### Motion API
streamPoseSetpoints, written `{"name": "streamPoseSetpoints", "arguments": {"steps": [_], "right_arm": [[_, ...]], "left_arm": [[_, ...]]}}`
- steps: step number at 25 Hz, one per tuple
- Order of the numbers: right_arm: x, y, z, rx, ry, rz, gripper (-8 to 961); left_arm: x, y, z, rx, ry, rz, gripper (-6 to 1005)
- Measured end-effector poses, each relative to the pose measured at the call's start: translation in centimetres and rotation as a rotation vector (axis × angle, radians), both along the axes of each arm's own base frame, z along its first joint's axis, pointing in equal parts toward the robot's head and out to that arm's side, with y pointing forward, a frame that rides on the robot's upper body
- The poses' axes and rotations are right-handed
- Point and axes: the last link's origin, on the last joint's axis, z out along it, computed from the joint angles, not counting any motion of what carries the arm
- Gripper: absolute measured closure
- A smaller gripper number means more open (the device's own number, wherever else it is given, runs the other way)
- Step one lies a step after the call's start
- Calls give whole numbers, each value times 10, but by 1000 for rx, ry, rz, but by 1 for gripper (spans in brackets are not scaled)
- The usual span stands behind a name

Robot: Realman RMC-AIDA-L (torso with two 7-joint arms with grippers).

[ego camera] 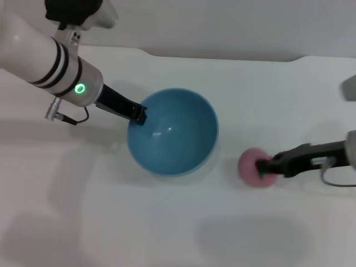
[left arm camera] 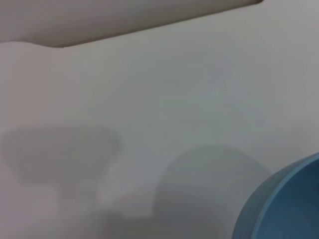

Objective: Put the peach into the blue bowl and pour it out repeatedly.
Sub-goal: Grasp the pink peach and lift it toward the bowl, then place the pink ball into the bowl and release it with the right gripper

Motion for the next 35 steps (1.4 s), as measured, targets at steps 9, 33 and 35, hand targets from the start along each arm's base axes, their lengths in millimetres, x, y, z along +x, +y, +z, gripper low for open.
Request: {"name": "streamPoseSetpoints", "arguments": {"steps": [9, 33, 35], "right_arm": [[22, -17, 84, 246, 262, -34, 842], [-40, -24, 55, -2, 359, 280, 904], [-40, -23, 55, 3, 355, 278, 903]], "left_arm": [[21, -8, -36, -75, 49, -37, 1000], [71, -23, -96, -200, -51, -118, 999], [71, -23, -96, -198, -52, -119, 999]]}}
